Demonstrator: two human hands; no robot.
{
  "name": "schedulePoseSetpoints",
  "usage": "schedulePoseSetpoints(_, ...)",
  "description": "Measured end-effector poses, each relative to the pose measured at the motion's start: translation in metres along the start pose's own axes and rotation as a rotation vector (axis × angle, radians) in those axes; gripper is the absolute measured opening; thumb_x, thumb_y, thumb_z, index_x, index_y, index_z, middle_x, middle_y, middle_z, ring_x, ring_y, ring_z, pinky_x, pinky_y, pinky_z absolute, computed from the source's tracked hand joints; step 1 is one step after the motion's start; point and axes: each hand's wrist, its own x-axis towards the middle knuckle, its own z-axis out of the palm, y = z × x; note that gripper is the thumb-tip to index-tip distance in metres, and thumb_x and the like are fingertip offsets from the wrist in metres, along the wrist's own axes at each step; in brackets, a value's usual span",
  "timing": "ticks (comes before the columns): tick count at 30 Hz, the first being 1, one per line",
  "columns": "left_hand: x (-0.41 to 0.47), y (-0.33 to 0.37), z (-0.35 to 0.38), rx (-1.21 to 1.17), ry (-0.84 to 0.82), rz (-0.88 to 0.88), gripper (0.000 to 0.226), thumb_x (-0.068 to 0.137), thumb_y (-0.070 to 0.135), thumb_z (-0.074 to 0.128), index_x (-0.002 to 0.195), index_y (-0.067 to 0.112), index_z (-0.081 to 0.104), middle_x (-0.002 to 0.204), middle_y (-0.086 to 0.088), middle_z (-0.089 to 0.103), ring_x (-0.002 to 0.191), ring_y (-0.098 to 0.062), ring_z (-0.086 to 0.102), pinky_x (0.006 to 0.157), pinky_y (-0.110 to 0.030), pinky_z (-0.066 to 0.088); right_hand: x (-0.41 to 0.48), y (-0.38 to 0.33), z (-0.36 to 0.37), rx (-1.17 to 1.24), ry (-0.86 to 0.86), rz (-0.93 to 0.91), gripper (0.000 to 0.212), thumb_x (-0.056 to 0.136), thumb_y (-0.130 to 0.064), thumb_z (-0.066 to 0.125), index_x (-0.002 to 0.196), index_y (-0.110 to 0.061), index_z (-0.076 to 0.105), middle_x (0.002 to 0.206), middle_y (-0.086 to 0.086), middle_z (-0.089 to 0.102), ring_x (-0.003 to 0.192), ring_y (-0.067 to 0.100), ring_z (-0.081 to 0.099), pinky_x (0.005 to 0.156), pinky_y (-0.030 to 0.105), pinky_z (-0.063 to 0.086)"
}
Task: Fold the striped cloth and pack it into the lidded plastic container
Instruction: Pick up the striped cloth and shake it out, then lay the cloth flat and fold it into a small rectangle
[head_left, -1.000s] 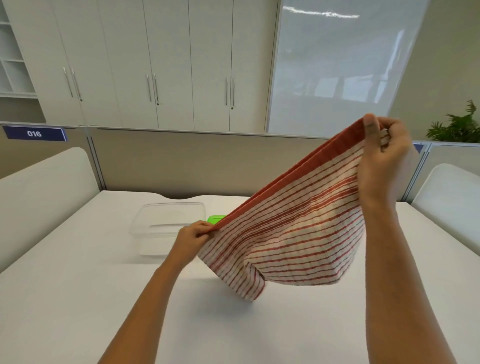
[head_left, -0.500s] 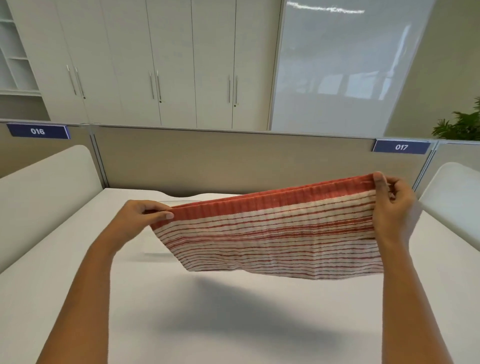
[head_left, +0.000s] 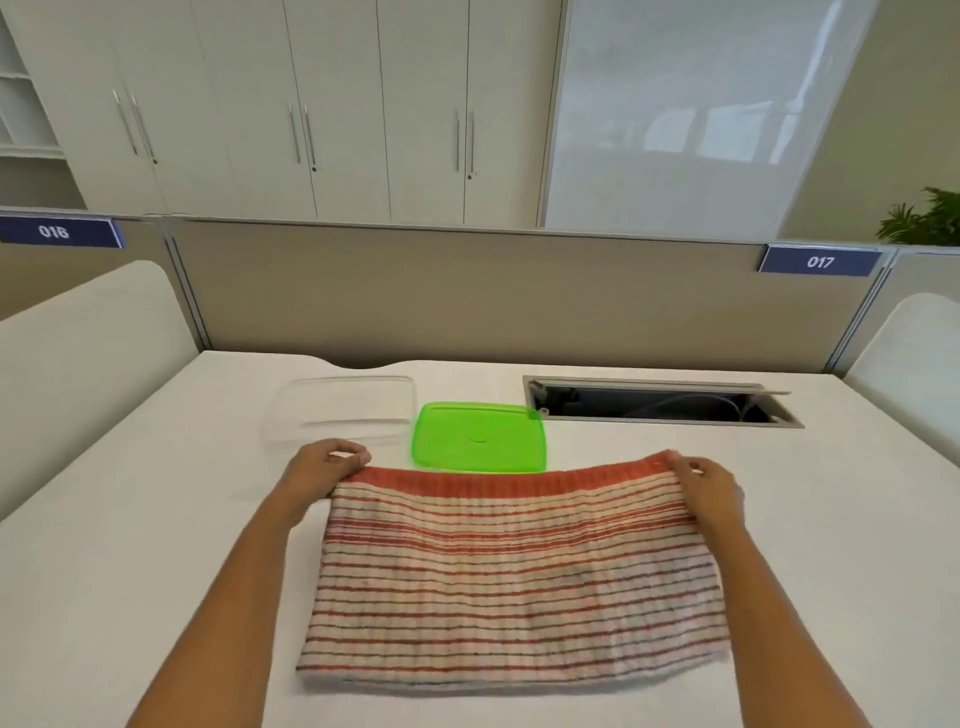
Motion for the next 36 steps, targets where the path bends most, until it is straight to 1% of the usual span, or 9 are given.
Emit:
schedulePoseSetpoints(2,0.003,-0.017,0.015,-0.002,0.075,-0.077,0.034,0.082,0.025,0.069,0.110,0.005,0.064,0.102,-0.021,0.067,0.089,-0.031,0.063,0.081,-0.041,0.054,0.000,0.018,0.011,0.000,-0.060,0.091,0.035,0.094,-0.037,0.050,0.119,-0.014,0.058,0.112,0.012,0.067,0.082,0.021,0.058,0.074,0.030,0.047)
schedulePoseSetpoints(4,0.000,-0.030,0.023,0.026,0.117,-0.117,0.042,0.081,0.031,0.069,0.116,0.008,0.060,0.114,-0.018,0.063,0.102,-0.031,0.061,0.091,-0.042,0.050,-0.004,0.035,0.016,-0.015,-0.114,0.130,0.038,0.093,-0.037,0.052,0.122,-0.013,0.057,0.117,0.012,0.065,0.089,0.023,0.060,0.083,0.036,0.050)
schedulePoseSetpoints(8,-0.008,-0.044,0.027,0.022,0.136,-0.200,0.048,0.082,0.033,0.068,0.120,0.006,0.058,0.119,-0.017,0.064,0.107,-0.033,0.060,0.095,-0.043,0.049,-0.013,0.052,0.017,-0.091,-0.128,0.122,0.043,0.092,-0.038,0.053,0.126,-0.013,0.054,0.125,0.013,0.062,0.110,0.030,0.059,0.096,0.042,0.046)
schedulePoseSetpoints(15,-0.026,-0.053,0.031,0.303,0.145,-0.210,0.035,0.089,0.035,0.057,0.097,0.002,0.069,0.100,-0.015,0.071,0.084,-0.025,0.061,0.089,-0.040,0.050,-0.028,0.065,0.015,-0.295,-0.187,0.118,0.050,0.089,-0.049,0.051,0.125,-0.013,0.057,0.118,0.010,0.066,0.103,0.030,0.063,0.092,0.046,0.050)
schedulePoseSetpoints(18,-0.031,-0.052,0.042,0.298,0.271,-0.110,0.034,0.095,0.030,0.047,0.108,0.004,0.064,0.106,-0.017,0.069,0.093,-0.029,0.061,0.089,-0.041,0.048,-0.033,0.064,0.018,-0.310,-0.065,0.058,0.045,0.094,-0.045,0.044,0.128,-0.018,0.053,0.120,0.010,0.065,0.104,0.032,0.063,0.090,0.047,0.049)
schedulePoseSetpoints(23,-0.037,-0.055,0.058,0.241,0.374,0.015,0.034,0.099,0.025,0.034,0.128,0.015,0.050,0.107,-0.020,0.068,0.097,-0.037,0.064,0.089,-0.049,0.053,-0.042,0.062,0.024,-0.336,0.060,-0.090,0.037,0.097,-0.040,0.035,0.123,-0.021,0.054,0.101,0.005,0.071,0.078,0.023,0.064,0.077,0.041,0.053)
schedulePoseSetpoints(27,-0.036,-0.056,0.054,0.303,0.346,0.013,0.040,0.100,0.028,0.031,0.137,0.023,0.043,0.110,-0.018,0.067,0.101,-0.036,0.062,0.092,-0.051,0.051,-0.041,0.064,0.022,-0.383,0.007,-0.083,0.039,0.097,-0.041,0.037,0.125,-0.020,0.054,0.107,0.004,0.070,0.090,0.027,0.068,0.081,0.043,0.053)
schedulePoseSetpoints(32,-0.048,-0.072,0.047,0.440,0.398,-0.011,0.046,0.096,0.036,0.040,0.138,0.018,0.043,0.123,-0.014,0.064,0.110,-0.034,0.061,0.091,-0.051,0.049,-0.045,0.072,0.017,-0.415,0.000,-0.021,0.041,0.093,-0.046,0.042,0.124,-0.022,0.054,0.109,0.006,0.070,0.094,0.029,0.066,0.083,0.045,0.052)
schedulePoseSetpoints(36,-0.063,-0.082,0.053,0.470,0.435,0.082,0.037,0.095,0.034,0.043,0.129,0.024,0.053,0.110,-0.006,0.068,0.093,-0.024,0.063,0.081,-0.043,0.052,-0.050,0.074,0.011,-0.445,0.057,-0.017,0.034,0.094,-0.042,0.043,0.116,-0.022,0.059,0.099,0.006,0.071,0.081,0.025,0.063,0.077,0.038,0.051)
